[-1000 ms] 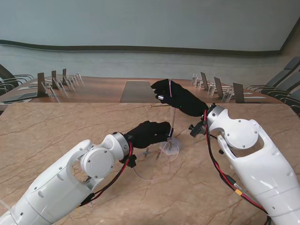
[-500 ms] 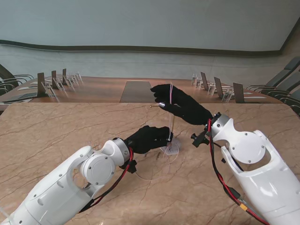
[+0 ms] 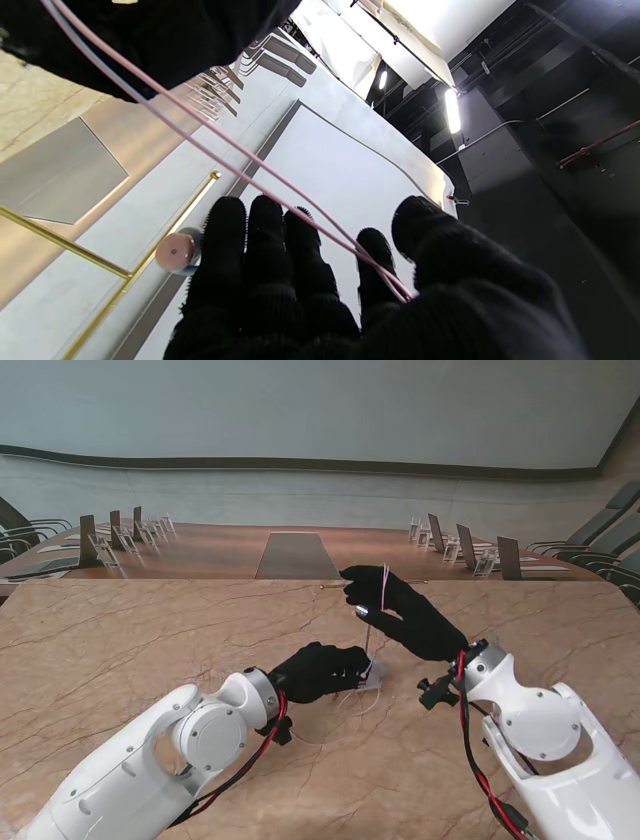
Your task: Take the wired earphone off the rack, coil the cable and place them on the table
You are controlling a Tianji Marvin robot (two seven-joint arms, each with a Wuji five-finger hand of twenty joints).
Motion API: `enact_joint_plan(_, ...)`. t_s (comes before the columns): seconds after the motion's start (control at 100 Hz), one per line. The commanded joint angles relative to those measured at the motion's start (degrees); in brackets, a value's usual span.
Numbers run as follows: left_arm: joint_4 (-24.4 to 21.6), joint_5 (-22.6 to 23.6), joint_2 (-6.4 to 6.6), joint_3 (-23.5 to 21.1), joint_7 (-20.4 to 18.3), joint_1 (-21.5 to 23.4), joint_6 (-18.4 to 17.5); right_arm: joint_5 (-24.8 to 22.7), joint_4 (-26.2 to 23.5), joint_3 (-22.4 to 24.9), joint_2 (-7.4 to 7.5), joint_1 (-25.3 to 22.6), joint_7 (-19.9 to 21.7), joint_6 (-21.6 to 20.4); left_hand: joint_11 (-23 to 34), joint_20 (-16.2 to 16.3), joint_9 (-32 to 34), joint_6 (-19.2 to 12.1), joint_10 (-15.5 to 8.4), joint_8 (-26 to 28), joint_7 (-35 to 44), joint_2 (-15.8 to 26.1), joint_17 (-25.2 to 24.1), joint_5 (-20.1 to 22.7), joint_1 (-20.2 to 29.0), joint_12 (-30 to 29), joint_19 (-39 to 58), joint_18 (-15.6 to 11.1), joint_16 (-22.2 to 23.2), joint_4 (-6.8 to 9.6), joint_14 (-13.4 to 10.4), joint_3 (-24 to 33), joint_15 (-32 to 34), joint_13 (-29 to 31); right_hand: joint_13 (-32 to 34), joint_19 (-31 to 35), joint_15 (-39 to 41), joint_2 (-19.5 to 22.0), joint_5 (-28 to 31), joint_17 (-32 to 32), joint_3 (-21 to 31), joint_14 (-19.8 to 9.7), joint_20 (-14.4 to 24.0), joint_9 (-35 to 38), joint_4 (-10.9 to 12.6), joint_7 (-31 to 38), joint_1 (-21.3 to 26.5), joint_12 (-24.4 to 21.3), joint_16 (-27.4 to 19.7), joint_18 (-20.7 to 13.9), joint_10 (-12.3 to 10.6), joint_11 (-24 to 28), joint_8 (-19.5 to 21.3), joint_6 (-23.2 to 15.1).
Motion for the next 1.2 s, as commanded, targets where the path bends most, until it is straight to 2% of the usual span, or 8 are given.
enact_joint_plan(0.0, -0.3, 0.1, 0.00, 0.7, -0.4, 1.1, 0.7, -0.2, -0.4, -0.1, -0.30, -1.8, -0.3, -0.1, -1.2, -0.6, -0.6, -0.7, -0.7, -0.8, 1.1, -0.7, -1.1, -1.1, 3.1, -0.3, -0.8, 0.6, -1.0, -0.47, -1.0, -0.1, -0.4, 0.3, 1.0, 0.6, -0.2, 2.3, -1.4, 0.3, -0.2, -1.4, -0.2, 0.2, -1.9, -0.5, 2.6, -0.2, -0.4, -2.5, -1.4, -0.2, -0.1, -1.7)
enact_joint_plan(0.27, 0.4, 0.5, 0.01, 2.6, -0.1, 2.0, 2.5, -0.9, -1.2, 0.1, -0.75, -6.0, -3.0, -0.8, -2.1, -1.2, -0.8, -0.8, -0.8, -1.1, 1.2, -0.9, -1.4, -1.3, 3.0, -1.1, -1.8, 0.7, -1.9, -0.47, -1.1, -0.1, -1.4, 0.2, 0.7, 0.4, -0.1, 1.9, -1.3, 0.1, 0.5, -0.7, -0.3, -0.2, -2.1, 0.2, 2.9, 0.1, -0.2, -2.1, -0.9, 0.0, 0.6, -2.6)
enact_joint_plan(0.44, 1.5, 0.1, -0.17, 3.6, 0.3, 1.8, 3.3, -0.8, -0.8, -0.4, -1.05, -6.8, -4.4, -1.4, -2.8, -1.6, -1.2, -1.2, -0.9, -1.6, 1.2, -3.0, -1.6, -1.7, 1.7, -1.6, -2.4, 0.6, -3.0, -0.17, -1.5, -0.1, -2.6, -0.1, 1.1, 0.6, 0.1, 1.7, -1.4, 0.4, 1.1, -1.0, -0.2, 0.0, -2.2, 0.6, 3.2, 0.3, -0.1, -2.2, -1.1, 0.2, 0.8, -2.5)
enact_joint_plan(0.66, 3.1, -0.4, -0.54, 4.5, 1.3, 1.4, 3.8, -0.2, 0.0, -1.5, -1.29, -6.9, -5.0, -0.6, -3.2, -1.8, -1.7, -1.5, -1.1, -1.9, 1.4, -5.6, -1.9, -2.3, -0.7, -2.9, -2.9, 0.6, -3.7, 0.14, -1.5, 0.4, -3.1, -0.4, 1.0, 0.7, 0.4, 1.0, -1.4, 0.6, 2.4, -0.1, -0.2, -1.7, -2.4, 0.5, 3.7, 0.8, 0.1, -1.9, 0.4, 1.2, 0.8, -2.2)
enact_joint_plan(0.76, 3.8, -0.8, -0.76, 5.0, 1.8, 1.2, 4.0, -0.2, 0.4, -2.2, -1.48, -6.8, -5.7, -0.2, -3.4, -1.8, -1.9, -1.8, -1.1, -3.3, 0.0, -6.3, -2.0, -2.4, -1.5, -4.3, -3.1, 0.7, -4.2, 0.21, -1.4, 0.7, -3.4, -0.5, 2.2, 0.9, 1.8, 0.4, -1.3, 0.8, 3.7, 2.2, -0.1, -2.6, -2.8, 1.3, 3.6, 1.4, 0.7, -0.4, 2.6, 2.8, 1.3, -2.1)
enact_joint_plan(0.87, 4.6, -1.0, -0.97, 5.7, 2.2, 0.6, 4.2, -0.7, 0.8, -2.7, -1.60, -6.7, -6.3, 0.1, -3.9, -1.8, -1.1, -2.6, -1.1, -4.4, -1.0, -6.5, -1.9, -1.3, -1.0, -5.2, -3.1, 0.8, -4.7, 0.14, -1.3, 1.0, -3.9, -0.1, 1.7, 1.0, 2.4, -0.2, -1.1, 1.2, 5.0, 1.8, -0.1, -3.6, -3.1, 2.7, 4.1, 1.8, 1.1, -1.0, 2.6, 4.0, 2.0, -1.8)
enact_joint_plan(0.99, 5.7, -1.4, -1.36, 6.6, 3.1, 0.0, 4.2, 0.4, 1.4, -3.3, -1.69, -6.6, -6.2, 0.5, -4.9, -1.8, 1.4, -3.7, -1.1, -5.6, -1.8, -6.2, -1.6, 0.9, 0.8, -4.9, -3.1, 1.3, -5.9, -0.01, -1.0, 1.1, -4.7, 1.2, 0.7, 0.3, 1.7, -1.2, -1.2, 1.5, 7.3, 1.0, -0.5, -4.8, -3.6, 8.0, 4.2, 1.5, 0.7, -2.2, 2.1, 4.2, 4.0, -1.6)
enact_joint_plan(1.19, 6.6, -1.6, -1.67, 7.3, 3.8, -0.5, 4.3, 0.6, 2.4, -4.4, -1.99, -6.4, -7.3, 0.2, -5.5, -1.6, 5.9, -4.9, -1.3, -6.5, -1.9, -3.4, -0.4, 4.1, 5.1, -3.9, -1.6, 1.4, -6.7, -0.28, -0.5, 1.0, -4.2, 3.7, -1.6, -0.4, 1.7, -2.0, -1.1, 0.1, 9.3, -0.3, -0.7, -6.3, -3.9, 11.5, 4.5, 1.3, 0.8, -3.5, 0.6, 4.2, 4.3, -2.5)
